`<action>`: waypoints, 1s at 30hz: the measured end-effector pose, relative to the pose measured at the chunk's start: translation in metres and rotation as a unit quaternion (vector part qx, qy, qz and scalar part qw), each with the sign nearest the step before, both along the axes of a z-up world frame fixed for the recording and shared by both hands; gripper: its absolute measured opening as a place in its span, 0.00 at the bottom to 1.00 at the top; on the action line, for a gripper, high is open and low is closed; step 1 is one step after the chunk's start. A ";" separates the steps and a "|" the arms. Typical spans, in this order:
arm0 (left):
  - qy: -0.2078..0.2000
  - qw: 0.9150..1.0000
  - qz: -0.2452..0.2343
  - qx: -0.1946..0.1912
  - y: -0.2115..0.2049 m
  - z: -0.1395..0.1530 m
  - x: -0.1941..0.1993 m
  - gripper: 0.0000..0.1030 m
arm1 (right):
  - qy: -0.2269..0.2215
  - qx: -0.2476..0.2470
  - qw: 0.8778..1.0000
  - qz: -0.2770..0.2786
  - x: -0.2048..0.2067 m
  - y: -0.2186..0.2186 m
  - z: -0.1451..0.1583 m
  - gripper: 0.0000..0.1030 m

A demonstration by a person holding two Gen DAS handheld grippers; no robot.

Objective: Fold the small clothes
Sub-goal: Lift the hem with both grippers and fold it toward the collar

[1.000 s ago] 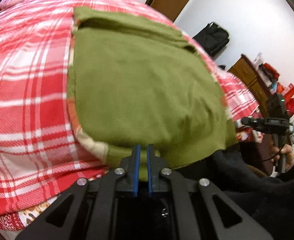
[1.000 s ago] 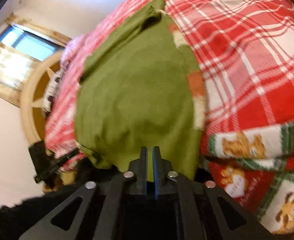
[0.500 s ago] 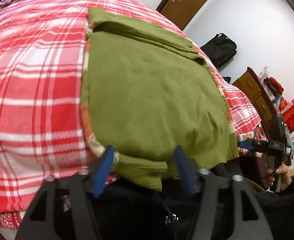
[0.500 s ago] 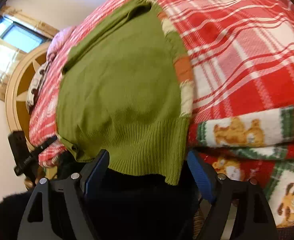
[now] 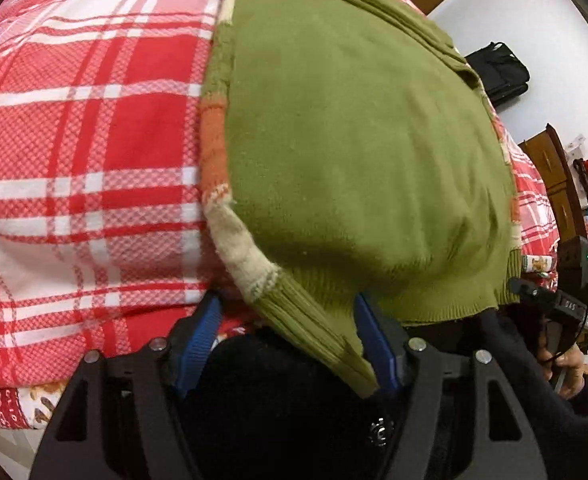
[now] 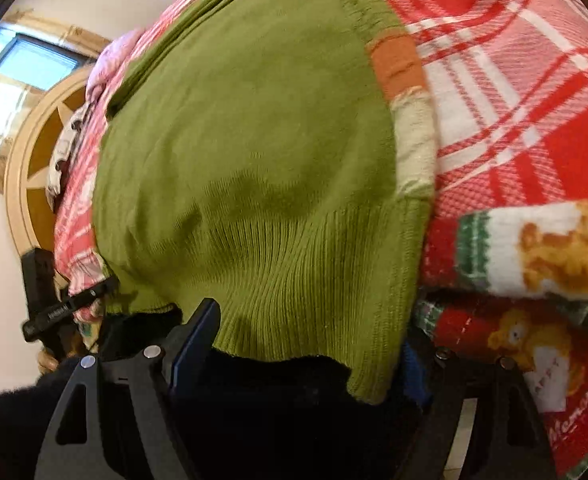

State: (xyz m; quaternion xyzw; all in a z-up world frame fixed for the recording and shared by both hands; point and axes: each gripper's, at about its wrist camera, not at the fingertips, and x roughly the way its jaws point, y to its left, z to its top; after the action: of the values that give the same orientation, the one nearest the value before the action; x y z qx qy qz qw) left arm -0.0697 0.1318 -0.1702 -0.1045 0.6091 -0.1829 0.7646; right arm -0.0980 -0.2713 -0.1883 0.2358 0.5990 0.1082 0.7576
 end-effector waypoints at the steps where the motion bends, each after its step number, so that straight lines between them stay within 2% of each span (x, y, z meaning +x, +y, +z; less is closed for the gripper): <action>1: -0.001 1.000 -0.002 0.004 -0.001 0.000 0.000 0.68 | 0.000 -0.006 1.000 0.004 0.000 0.000 -0.001 0.57; 2: -0.002 1.000 -0.002 0.006 -0.001 0.000 -0.001 0.68 | 0.003 -0.007 1.000 0.008 0.000 0.001 -0.003 0.32; 3: -0.008 1.000 -0.004 0.009 -0.002 0.000 -0.003 0.66 | 0.008 0.000 1.000 0.010 0.000 0.001 -0.006 0.24; 4: -0.014 1.000 -0.008 0.011 -0.004 0.000 -0.004 0.66 | 0.009 0.005 1.000 0.007 0.000 0.000 -0.008 0.24; 5: -0.018 1.000 -0.011 0.010 -0.007 0.000 -0.004 0.58 | 0.010 0.008 1.000 0.004 0.000 -0.002 -0.009 0.22; 6: -0.020 1.000 -0.012 0.007 -0.007 -0.002 -0.004 0.45 | 0.008 0.010 1.000 0.003 0.000 -0.003 -0.009 0.17; 7: -0.014 1.000 -0.014 0.001 -0.008 -0.004 -0.004 0.37 | 0.007 0.013 1.000 0.004 -0.001 -0.003 -0.008 0.16; 8: -0.007 1.000 -0.014 -0.006 -0.008 -0.006 -0.003 0.18 | 0.003 0.016 1.000 0.005 -0.001 -0.004 -0.006 0.14; 9: 0.001 1.000 -0.012 -0.014 -0.005 -0.008 -0.001 0.09 | -0.002 0.021 1.000 0.007 -0.001 -0.004 -0.003 0.13; 12: 0.004 0.999 -0.008 -0.033 0.002 -0.009 -0.004 0.07 | -0.021 0.066 0.998 0.001 -0.001 -0.010 0.010 0.12; 14: -0.012 0.999 -0.013 -0.041 0.005 -0.001 -0.007 0.06 | -0.039 0.103 0.994 -0.006 -0.001 -0.016 0.020 0.12; 19: -0.048 0.993 -0.004 -0.107 0.019 0.032 -0.006 0.06 | -0.080 0.174 0.981 -0.022 0.005 -0.026 0.046 0.12; 23: -0.052 0.987 0.010 -0.152 0.029 0.051 0.014 0.06 | -0.107 0.194 0.975 -0.027 0.023 -0.028 0.062 0.12; 27: -0.077 0.983 0.024 -0.164 0.033 0.074 0.041 0.06 | -0.141 0.196 0.970 -0.031 0.053 -0.031 0.081 0.12; 30: -0.090 0.984 0.033 -0.152 0.032 0.082 0.065 0.06 | -0.159 0.199 0.966 -0.044 0.085 -0.035 0.088 0.12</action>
State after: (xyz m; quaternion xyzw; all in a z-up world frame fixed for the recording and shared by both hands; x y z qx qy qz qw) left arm -0.0046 0.1634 -0.0884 -0.2226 0.4995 -0.2565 0.7970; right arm -0.0129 -0.3065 -0.1002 0.3876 0.4262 0.2284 0.7848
